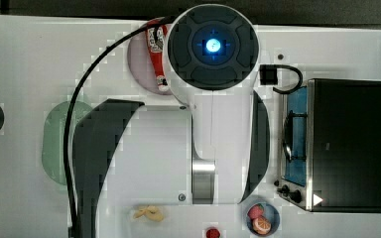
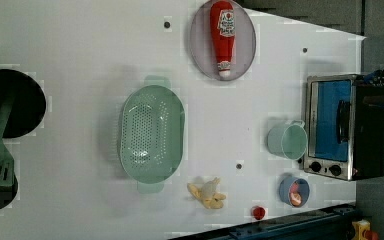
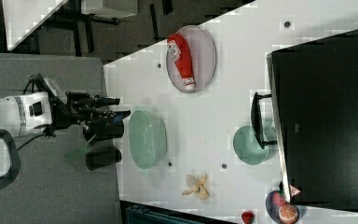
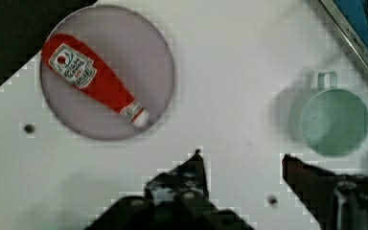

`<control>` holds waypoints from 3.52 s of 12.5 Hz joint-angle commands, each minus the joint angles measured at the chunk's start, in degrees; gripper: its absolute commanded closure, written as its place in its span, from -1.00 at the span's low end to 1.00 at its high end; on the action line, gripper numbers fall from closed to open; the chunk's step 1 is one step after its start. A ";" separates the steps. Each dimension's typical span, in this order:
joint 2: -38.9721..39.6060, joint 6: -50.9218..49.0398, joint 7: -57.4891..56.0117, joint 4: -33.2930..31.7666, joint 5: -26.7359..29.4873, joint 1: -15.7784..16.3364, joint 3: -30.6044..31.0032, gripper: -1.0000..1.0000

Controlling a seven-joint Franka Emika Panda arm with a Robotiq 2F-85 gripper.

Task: Drag strainer left to right.

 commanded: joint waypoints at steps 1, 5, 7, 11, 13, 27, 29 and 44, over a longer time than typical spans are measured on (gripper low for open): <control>-23.11 -10.97 6.92 -11.13 -1.06 -0.79 -3.13 -0.59; -22.70 -10.67 6.93 -11.49 -0.48 -0.06 -1.92 -1.00; -20.83 -9.16 8.60 -12.01 0.94 1.03 1.49 -1.00; -14.00 -2.29 24.59 -13.12 1.64 1.84 13.07 -1.00; -9.33 2.11 37.93 -13.91 1.63 1.96 19.47 -1.00; 32.24 46.65 76.65 -16.92 -1.79 3.56 29.62 -1.00; 34.94 49.24 76.65 -16.94 -2.84 4.57 27.53 -1.00; 26.24 50.49 71.65 -29.73 -3.45 3.79 13.37 -1.00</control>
